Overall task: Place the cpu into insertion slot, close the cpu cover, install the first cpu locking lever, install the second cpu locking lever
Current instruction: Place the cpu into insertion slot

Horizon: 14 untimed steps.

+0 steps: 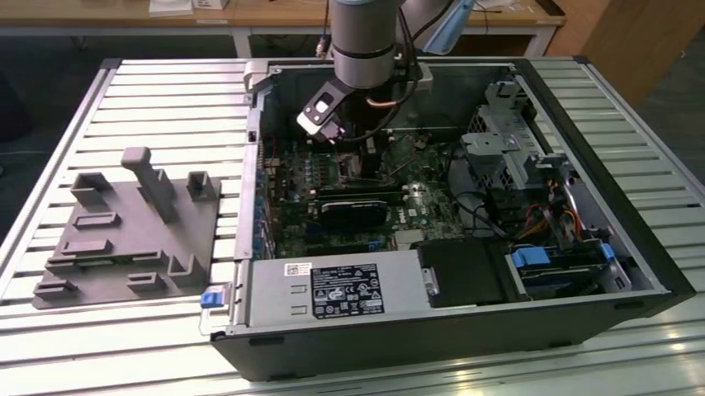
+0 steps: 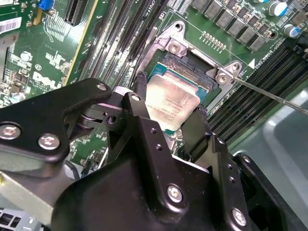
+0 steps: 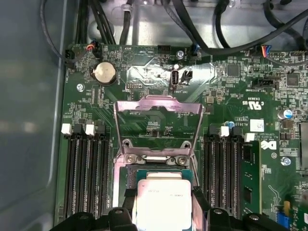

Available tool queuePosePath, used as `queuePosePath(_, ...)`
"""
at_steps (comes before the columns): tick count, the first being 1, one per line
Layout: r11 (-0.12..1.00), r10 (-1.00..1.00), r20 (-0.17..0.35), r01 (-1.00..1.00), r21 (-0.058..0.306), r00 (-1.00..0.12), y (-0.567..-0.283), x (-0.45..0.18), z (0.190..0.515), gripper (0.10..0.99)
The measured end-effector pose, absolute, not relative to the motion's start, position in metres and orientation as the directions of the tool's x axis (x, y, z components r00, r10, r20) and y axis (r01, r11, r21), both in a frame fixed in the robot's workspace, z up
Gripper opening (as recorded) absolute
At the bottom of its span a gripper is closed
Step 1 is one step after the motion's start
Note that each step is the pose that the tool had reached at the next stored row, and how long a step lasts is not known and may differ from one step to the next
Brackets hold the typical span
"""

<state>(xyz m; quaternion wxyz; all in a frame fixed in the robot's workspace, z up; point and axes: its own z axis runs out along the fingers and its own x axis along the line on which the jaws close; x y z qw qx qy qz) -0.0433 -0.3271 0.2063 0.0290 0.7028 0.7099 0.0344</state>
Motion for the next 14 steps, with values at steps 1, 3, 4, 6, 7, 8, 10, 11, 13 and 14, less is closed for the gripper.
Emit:
queuePosePath(1,0.008,1.000,0.007,0.996,0.089,-0.009,-0.3270,-0.0436,0.2054,0.537)
queuePosePath(3,0.005,1.000,0.007,0.996,0.089,-0.006,-0.3269,-0.0440,0.2035,0.537)
queuePosePath(4,0.005,1.000,0.007,0.996,0.090,-0.006,-0.3267,-0.0446,0.2027,0.537)
queuePosePath(6,0.005,1.000,0.007,0.996,0.089,-0.006,-0.3259,-0.0458,0.2014,0.537)
queuePosePath(7,0.005,1.000,0.007,0.996,0.089,-0.006,-0.3254,-0.0462,0.2008,0.537)
queuePosePath(8,0.005,1.000,0.007,0.996,0.090,-0.006,-0.3251,-0.0464,0.2000,0.537)
queuePosePath(10,0.005,1.000,0.007,0.996,0.090,-0.005,-0.3246,-0.0464,0.1980,0.537)
queuePosePath(11,0.004,1.000,0.007,0.996,0.090,-0.005,-0.3243,-0.0465,0.1969,0.537)
queuePosePath(13,0.004,1.000,0.007,0.996,0.089,-0.005,-0.3241,-0.0465,0.1960,0.537)
queuePosePath(14,0.004,1.000,0.007,0.996,0.089,-0.005,-0.3238,-0.0465,0.1959,0.537)
